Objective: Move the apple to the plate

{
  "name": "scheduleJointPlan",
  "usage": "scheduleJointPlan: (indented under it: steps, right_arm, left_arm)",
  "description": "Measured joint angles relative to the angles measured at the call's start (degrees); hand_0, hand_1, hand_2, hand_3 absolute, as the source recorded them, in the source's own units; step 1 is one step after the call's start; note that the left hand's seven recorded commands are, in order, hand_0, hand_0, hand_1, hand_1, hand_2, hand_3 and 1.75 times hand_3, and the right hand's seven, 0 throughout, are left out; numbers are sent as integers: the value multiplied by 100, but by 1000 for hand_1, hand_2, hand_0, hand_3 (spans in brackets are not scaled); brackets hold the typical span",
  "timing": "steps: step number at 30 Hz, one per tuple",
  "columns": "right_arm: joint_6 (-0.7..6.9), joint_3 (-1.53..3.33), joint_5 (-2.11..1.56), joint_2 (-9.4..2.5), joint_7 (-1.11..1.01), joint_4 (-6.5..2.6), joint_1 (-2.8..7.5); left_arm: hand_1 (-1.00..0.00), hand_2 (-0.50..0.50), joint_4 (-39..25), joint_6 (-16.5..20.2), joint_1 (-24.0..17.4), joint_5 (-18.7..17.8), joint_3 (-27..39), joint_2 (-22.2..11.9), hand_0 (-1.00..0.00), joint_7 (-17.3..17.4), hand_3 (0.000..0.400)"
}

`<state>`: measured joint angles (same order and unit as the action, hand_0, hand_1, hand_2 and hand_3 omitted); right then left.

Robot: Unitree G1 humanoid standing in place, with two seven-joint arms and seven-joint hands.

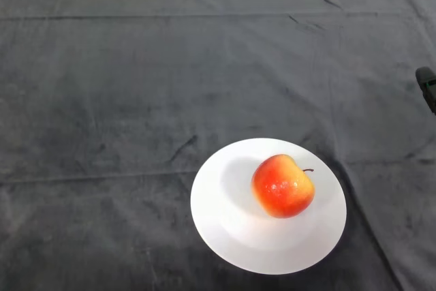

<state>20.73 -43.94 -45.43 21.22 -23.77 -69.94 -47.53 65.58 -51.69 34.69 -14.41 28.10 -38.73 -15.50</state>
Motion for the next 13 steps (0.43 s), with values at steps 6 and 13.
scheduleJointPlan:
  steps: [6,13]
  right_arm:
    - [0,0,1,0,0,0,0]
    - [0,0,1,0,0,0,0]
  left_arm:
    - [0,0,0,0,0,2,3,0,0,0,0]
    - [0,0,0,0,0,17,5,0,0,0,0]
